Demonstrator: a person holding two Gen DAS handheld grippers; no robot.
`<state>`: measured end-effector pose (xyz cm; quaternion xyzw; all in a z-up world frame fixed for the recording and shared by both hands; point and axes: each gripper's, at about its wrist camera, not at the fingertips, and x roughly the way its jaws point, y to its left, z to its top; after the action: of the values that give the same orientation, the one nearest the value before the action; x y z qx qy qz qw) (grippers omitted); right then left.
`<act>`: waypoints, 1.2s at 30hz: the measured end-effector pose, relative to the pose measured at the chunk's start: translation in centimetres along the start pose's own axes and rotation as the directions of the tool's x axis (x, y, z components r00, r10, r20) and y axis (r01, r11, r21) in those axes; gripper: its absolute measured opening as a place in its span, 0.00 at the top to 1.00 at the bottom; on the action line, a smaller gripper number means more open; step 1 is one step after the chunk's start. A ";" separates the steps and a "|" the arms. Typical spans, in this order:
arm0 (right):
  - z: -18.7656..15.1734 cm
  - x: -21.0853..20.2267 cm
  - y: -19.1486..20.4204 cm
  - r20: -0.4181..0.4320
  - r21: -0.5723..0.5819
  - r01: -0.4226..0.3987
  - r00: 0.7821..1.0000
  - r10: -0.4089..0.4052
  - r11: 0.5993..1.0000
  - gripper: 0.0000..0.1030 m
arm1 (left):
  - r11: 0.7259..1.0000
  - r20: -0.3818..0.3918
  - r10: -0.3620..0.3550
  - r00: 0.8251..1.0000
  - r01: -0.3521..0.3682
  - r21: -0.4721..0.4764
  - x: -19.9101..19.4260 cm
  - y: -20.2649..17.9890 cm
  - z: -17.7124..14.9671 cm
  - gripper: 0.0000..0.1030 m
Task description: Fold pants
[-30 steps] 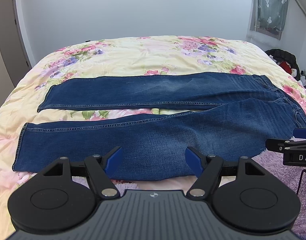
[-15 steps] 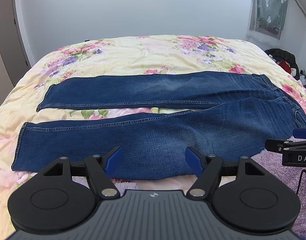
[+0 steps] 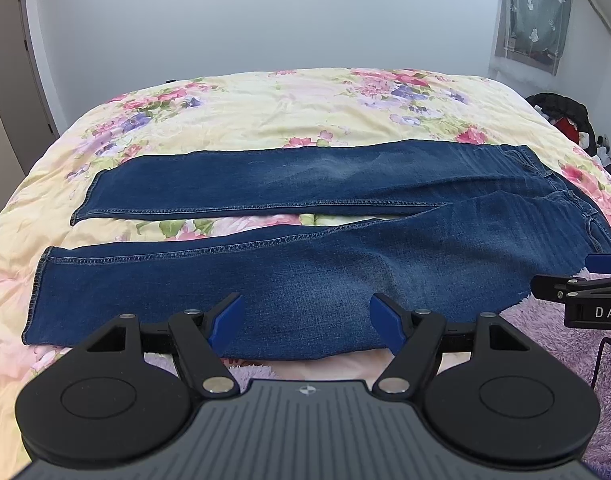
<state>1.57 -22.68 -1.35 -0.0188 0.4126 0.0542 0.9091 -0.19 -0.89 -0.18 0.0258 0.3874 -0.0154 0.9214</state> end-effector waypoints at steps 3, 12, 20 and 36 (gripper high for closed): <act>-0.1 0.0 -0.3 -0.001 0.004 0.003 1.000 -0.003 1.000 0.20 | 1.000 0.009 -0.002 1.000 0.002 0.010 0.1 0.3 0.0 0.19; 0.9 1.2 -6.1 -0.017 0.060 -0.051 0.998 0.053 0.997 0.20 | 0.996 0.012 0.030 0.999 -0.031 0.084 0.0 4.9 0.9 0.21; 3.9 2.3 -15.5 -0.061 0.143 0.013 0.998 -0.004 0.990 0.21 | 0.995 -0.004 0.074 0.997 -0.074 0.067 1.5 11.4 1.9 0.23; 7.9 0.6 -30.9 -0.019 -0.083 0.219 0.975 -0.222 0.972 0.21 | 0.989 -0.122 0.117 0.986 -0.104 0.103 5.4 22.0 0.3 0.26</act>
<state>11.38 -52.74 3.06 -0.1019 0.4182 -0.0308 0.9021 4.86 20.97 -3.01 0.0926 0.4421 0.0188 0.8920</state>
